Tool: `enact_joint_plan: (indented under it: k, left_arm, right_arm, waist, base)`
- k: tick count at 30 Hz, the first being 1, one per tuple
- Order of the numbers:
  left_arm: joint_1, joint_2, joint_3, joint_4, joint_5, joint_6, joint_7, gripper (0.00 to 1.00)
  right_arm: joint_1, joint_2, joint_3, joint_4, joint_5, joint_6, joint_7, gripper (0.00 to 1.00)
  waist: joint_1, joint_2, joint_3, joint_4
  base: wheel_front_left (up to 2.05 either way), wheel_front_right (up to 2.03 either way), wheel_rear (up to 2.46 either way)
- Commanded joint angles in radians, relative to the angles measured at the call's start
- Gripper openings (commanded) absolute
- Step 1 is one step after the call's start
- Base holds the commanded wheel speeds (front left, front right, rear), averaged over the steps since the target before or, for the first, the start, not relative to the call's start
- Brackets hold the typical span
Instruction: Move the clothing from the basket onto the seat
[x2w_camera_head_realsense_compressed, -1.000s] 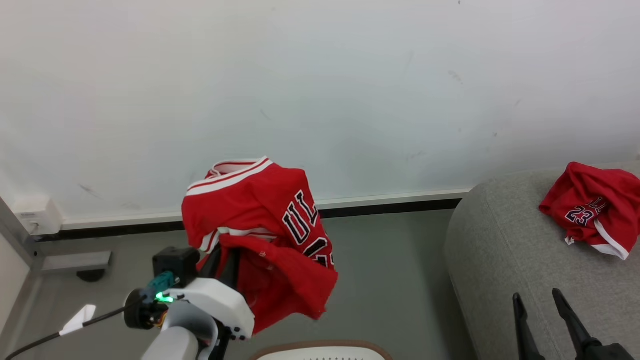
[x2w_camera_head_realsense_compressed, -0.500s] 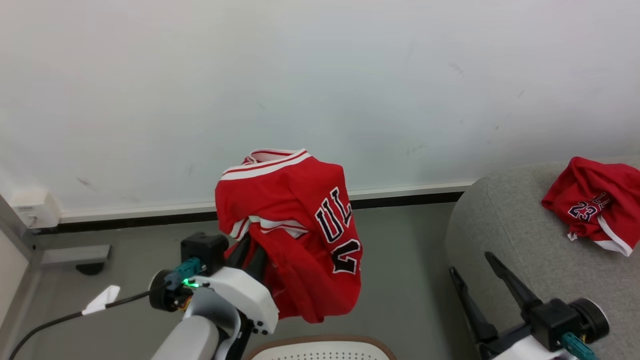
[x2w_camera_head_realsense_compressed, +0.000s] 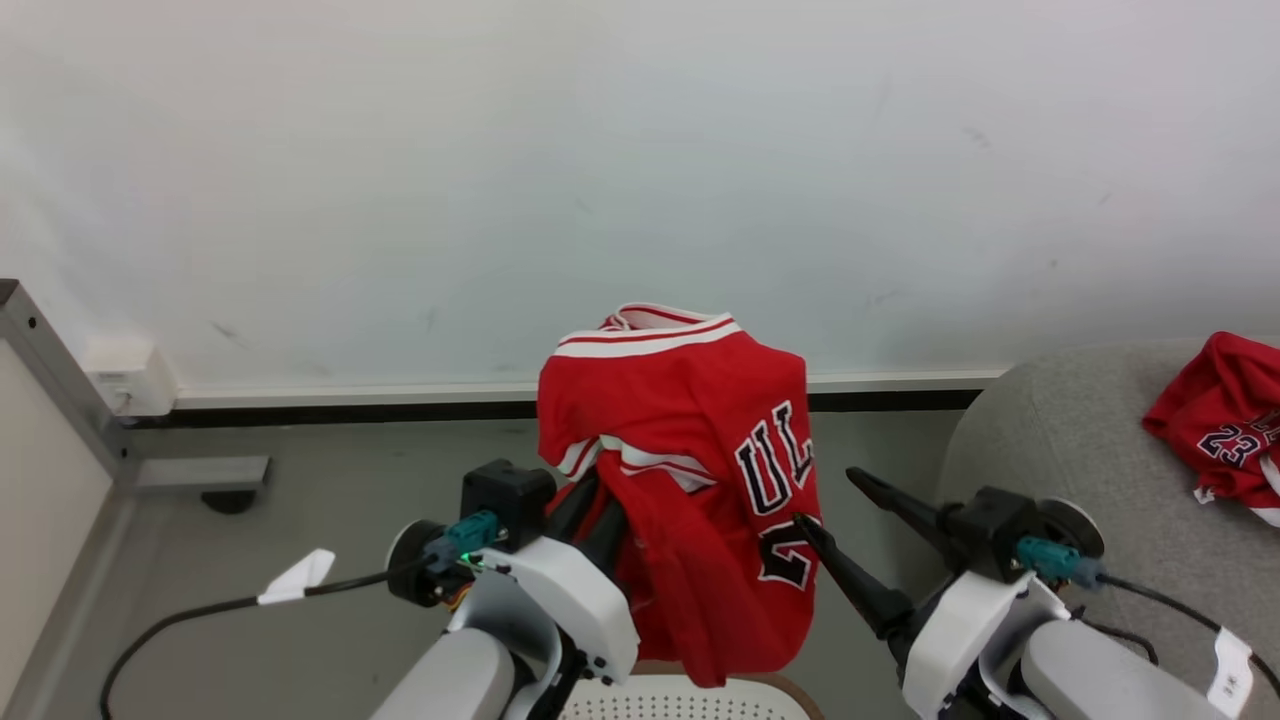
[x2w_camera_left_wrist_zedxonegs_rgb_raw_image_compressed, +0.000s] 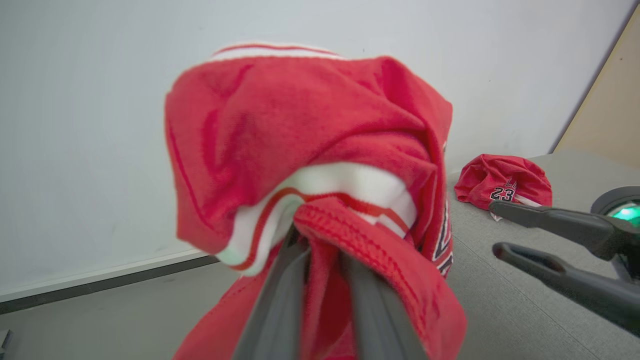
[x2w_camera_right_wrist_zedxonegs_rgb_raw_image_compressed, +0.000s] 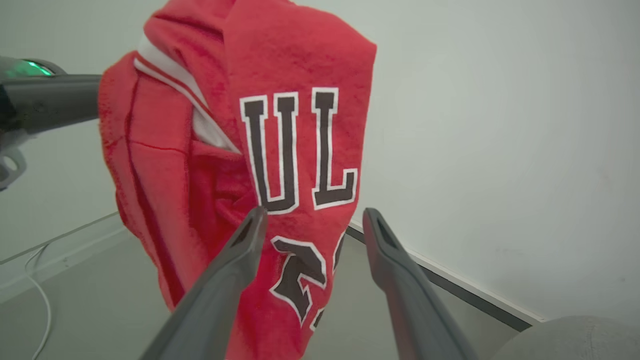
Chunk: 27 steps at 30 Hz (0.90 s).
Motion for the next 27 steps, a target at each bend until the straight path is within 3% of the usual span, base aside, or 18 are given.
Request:
enact_joint_plan:
  k: [1,8,15,17,18,27]
  left_arm:
    - [-0.014,-0.001,-0.006,-0.006,0.006,-0.004,0.0,0.0]
    - [-0.029,-0.024,-0.045,-0.015,-0.005,-0.019,0.013,0.0]
    - [-0.041,-0.042,-0.086,-0.015,-0.024,-0.027,0.026,0.0]
    - [-0.044,-0.045,-0.094,-0.01,-0.029,-0.026,0.026,0.0]
    - [-0.047,-0.047,-0.096,-0.007,-0.032,-0.024,0.025,0.0]
    - [-0.047,-0.033,-0.087,0.022,-0.033,-0.011,0.01,0.0]
  right_arm:
    - [-0.036,-0.011,0.038,0.017,0.031,-0.002,-0.005,1.0]
    - [-0.171,0.015,0.234,0.121,0.13,-0.002,-0.04,1.0]
    - [-0.24,0.111,0.294,0.288,0.172,-0.002,-0.083,1.0]
    - [-0.251,0.134,0.295,0.323,0.182,-0.002,-0.086,0.04]
    - [-0.252,0.145,0.293,0.33,0.189,-0.002,-0.089,0.0]
    - [-0.231,0.134,0.275,0.294,0.214,-0.002,-0.092,0.0]
  waist:
    - [-0.0001,0.0,0.002,0.007]
    - [-0.0001,0.0,0.005,0.024]
    - [-0.0001,0.0,0.006,0.03]
    - [-0.0001,0.0,0.005,0.033]
    - [-0.0001,0.0,0.005,0.034]
    - [-0.0001,0.0,0.005,0.024]
  base:
    - [0.0,0.0,0.0]
    - [0.0,0.0,0.0]
    - [0.0,0.0,0.0]
    - [0.0,0.0,0.0]
    - [0.0,0.0,0.0]
    - [0.0,0.0,0.0]
